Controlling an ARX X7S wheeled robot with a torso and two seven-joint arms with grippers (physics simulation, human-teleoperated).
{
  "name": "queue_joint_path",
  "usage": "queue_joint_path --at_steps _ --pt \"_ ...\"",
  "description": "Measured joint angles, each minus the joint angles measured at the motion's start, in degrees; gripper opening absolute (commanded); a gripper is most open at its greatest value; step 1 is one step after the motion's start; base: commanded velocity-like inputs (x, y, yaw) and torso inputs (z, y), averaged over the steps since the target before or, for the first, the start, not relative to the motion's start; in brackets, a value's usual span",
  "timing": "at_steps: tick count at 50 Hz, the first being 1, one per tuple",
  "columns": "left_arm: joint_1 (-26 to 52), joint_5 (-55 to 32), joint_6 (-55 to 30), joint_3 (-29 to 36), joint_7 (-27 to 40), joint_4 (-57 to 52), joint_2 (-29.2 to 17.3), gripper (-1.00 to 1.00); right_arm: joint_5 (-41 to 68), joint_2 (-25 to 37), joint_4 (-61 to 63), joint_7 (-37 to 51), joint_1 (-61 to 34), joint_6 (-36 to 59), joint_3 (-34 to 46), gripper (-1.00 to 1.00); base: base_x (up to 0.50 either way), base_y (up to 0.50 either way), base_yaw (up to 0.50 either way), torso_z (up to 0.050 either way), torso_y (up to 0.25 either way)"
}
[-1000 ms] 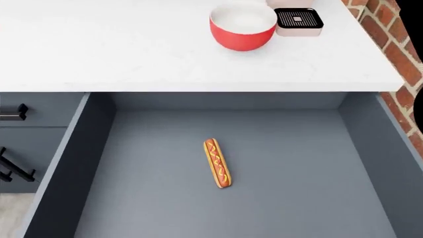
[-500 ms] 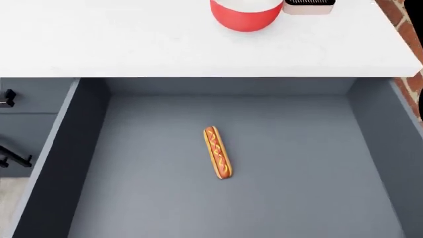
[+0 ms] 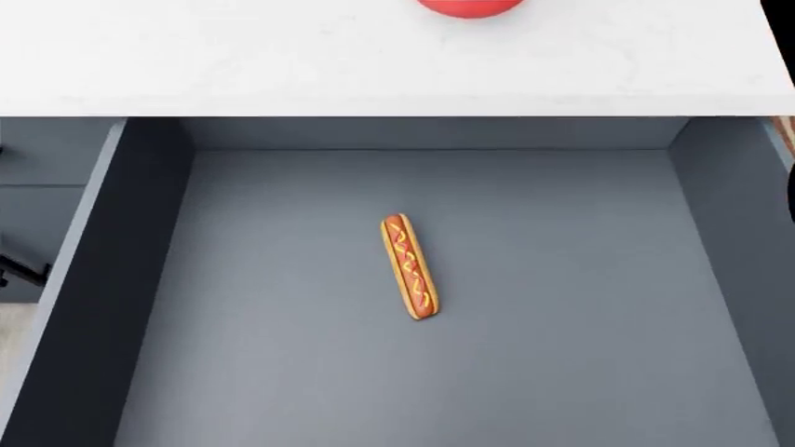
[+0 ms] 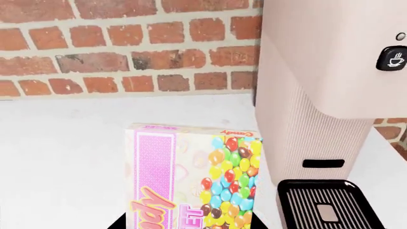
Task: Place the bar in the bowl and close the drawer.
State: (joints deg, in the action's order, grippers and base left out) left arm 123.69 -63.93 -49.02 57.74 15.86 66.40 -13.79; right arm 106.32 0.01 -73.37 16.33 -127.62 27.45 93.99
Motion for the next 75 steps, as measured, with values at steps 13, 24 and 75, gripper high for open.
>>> queue_joint_path --at_steps 13,24,75 --pt "0.28 0.58 0.2 0.04 -0.4 0.8 0.37 1.0 -1.13 0.0 0.91 0.34 -0.3 -5.13 -0.42 -1.0 0.0 0.0 0.0 0.0 0.0" --pt "0.2 0.83 -0.17 0.09 -0.19 0.36 0.35 1.0 -2.56 0.0 1.7 0.94 -0.46 -6.58 -0.82 -1.0 0.0 0.0 0.0 0.0 -0.172" --pt "0.06 -1.28 -2.82 -2.83 2.38 -5.75 -2.64 1.0 -7.97 -0.01 0.55 1.91 -3.35 -2.0 -1.83 1.0 0.0 0.0 0.0 -0.001 0.088"
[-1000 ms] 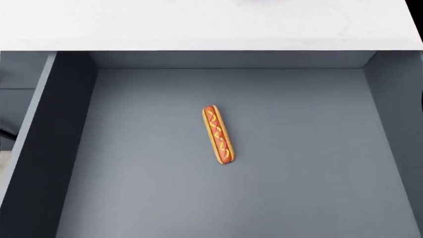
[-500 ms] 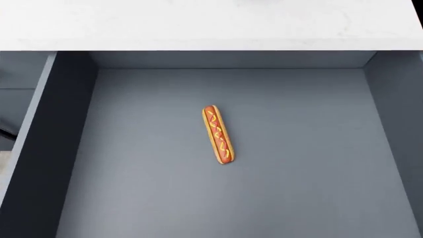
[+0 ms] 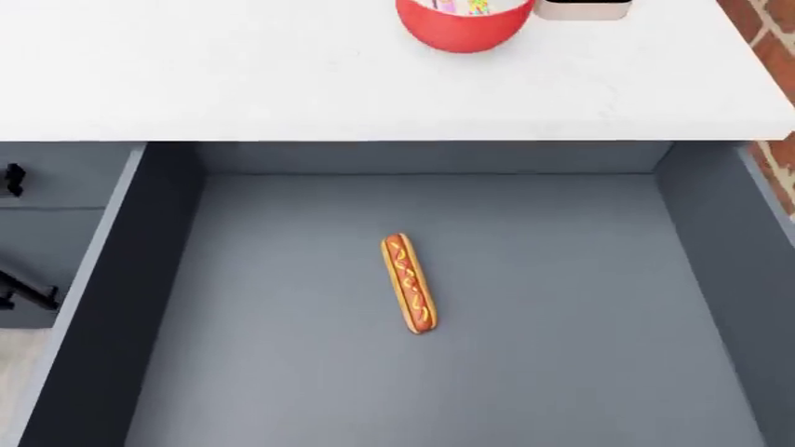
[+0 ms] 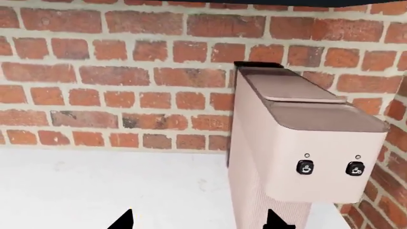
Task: Place the bar in the bowl and close the drawer.
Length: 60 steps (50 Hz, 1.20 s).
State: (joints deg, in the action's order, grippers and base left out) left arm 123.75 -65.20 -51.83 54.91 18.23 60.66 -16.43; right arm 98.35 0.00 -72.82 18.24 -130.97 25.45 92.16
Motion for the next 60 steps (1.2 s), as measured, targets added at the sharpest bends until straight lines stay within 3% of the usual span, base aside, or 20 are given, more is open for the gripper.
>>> queue_joint_path --at_steps 7,12,23,33,51,60 --pt "-0.69 -3.44 -3.16 -2.52 2.57 -5.86 -3.13 1.0 0.91 0.2 -1.06 -0.05 -1.66 4.11 0.57 1.0 0.0 0.0 0.0 -0.005 0.25" --pt "-1.63 -6.92 -6.08 -4.93 5.77 -11.62 -6.28 1.0 -2.15 2.16 1.56 1.69 -2.59 9.03 -4.94 1.0 0.0 0.0 0.0 -0.004 0.25" --pt "-5.6 -18.44 -12.46 -11.91 15.73 -27.33 -13.91 1.0 -2.01 13.59 19.04 14.16 -2.14 20.77 -18.89 1.0 0.0 0.0 0.0 -0.005 0.25" --pt "-9.44 -29.33 -15.86 -17.13 24.61 -38.9 -19.32 1.0 4.29 24.89 39.19 27.76 3.21 25.32 -26.93 1.0 0.0 0.0 0.0 -0.005 0.25" --pt "-15.59 -40.41 -17.11 -21.47 32.58 -50.94 -25.2 1.0 10.4 34.75 56.96 37.01 11.35 27.28 -31.53 1.0 0.0 0.0 0.0 -0.007 0.25" --pt "-16.88 -42.86 -16.31 -22.57 33.87 -52.7 -26.11 1.0 10.82 36.21 59.43 38.3 12.89 27.64 -31.8 1.0 0.0 0.48 0.0 0.0 0.0"
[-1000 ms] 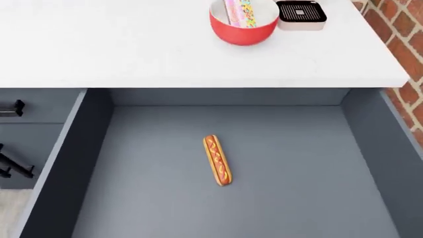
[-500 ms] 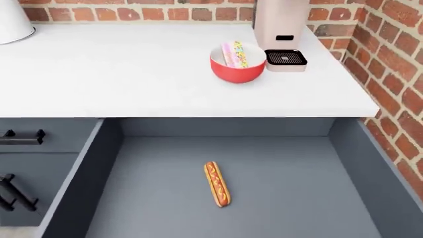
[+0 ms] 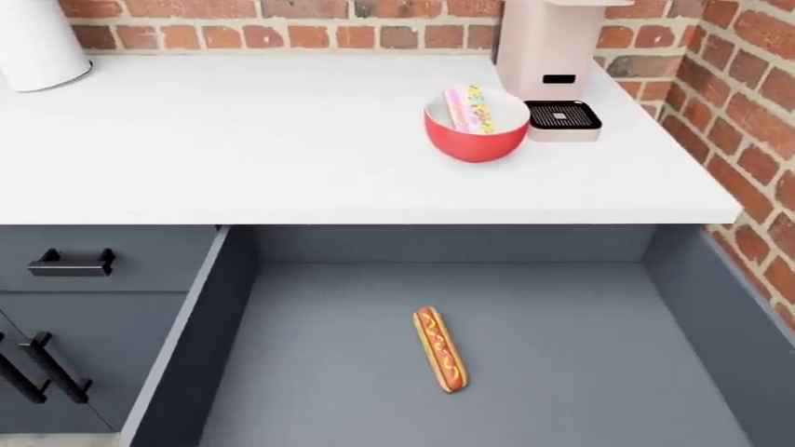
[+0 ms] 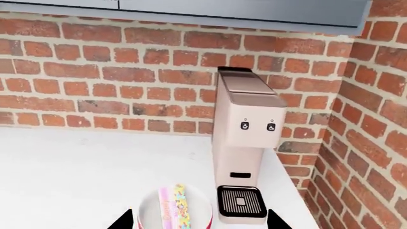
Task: Place the bar in the bowl and close the drawer.
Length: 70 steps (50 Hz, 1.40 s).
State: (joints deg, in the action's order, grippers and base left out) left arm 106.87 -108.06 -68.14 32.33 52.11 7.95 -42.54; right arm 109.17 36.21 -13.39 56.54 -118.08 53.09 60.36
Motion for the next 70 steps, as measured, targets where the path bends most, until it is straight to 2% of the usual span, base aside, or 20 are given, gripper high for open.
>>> queue_joint_path --at_steps 70 --pt "-0.79 -3.69 1.31 0.1 1.85 -1.56 -1.15 1.0 2.23 0.86 2.31 4.05 1.71 2.01 0.13 1.0 0.0 0.5 0.0 0.0 0.0"
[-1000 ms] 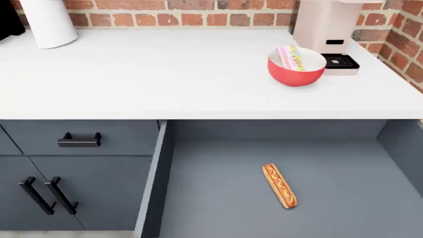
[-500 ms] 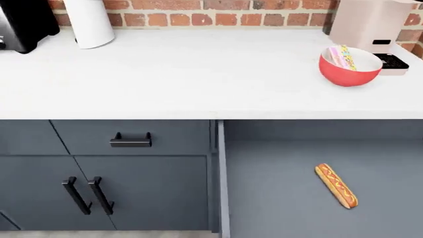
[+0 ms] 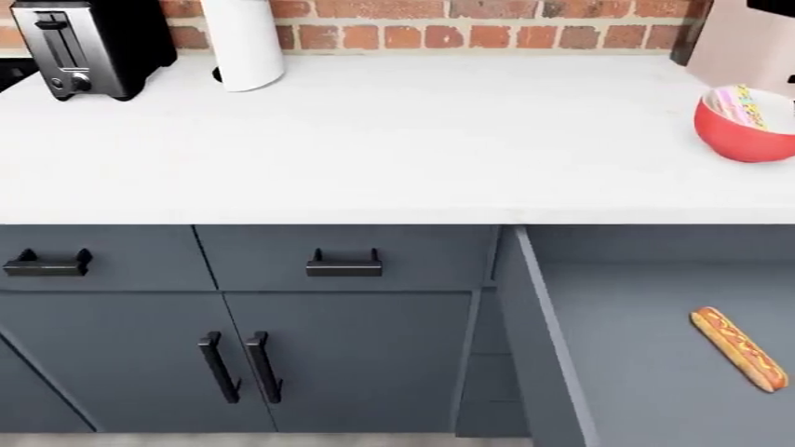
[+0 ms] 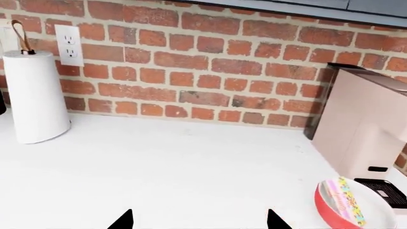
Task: Place the bar in the bowl and close the drawer.
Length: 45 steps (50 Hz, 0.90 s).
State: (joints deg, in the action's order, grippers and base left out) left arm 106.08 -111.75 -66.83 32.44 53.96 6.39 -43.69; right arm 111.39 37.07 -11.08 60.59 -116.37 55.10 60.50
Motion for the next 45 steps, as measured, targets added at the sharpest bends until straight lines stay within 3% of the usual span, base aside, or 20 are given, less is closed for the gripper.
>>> queue_joint_path --at_steps 12,45 --pt "0.19 -0.38 0.12 0.25 0.17 0.01 -0.04 1.0 0.37 -0.12 -0.2 0.33 0.17 0.36 0.15 1.0 0.0 0.5 0.0 0.0 0.0" --pt "-1.13 -0.68 0.63 1.23 -0.26 -0.72 0.04 1.0 -0.39 0.78 0.78 -1.29 1.9 0.98 0.47 1.0 0.5 0.16 0.0 0.0 0.0"
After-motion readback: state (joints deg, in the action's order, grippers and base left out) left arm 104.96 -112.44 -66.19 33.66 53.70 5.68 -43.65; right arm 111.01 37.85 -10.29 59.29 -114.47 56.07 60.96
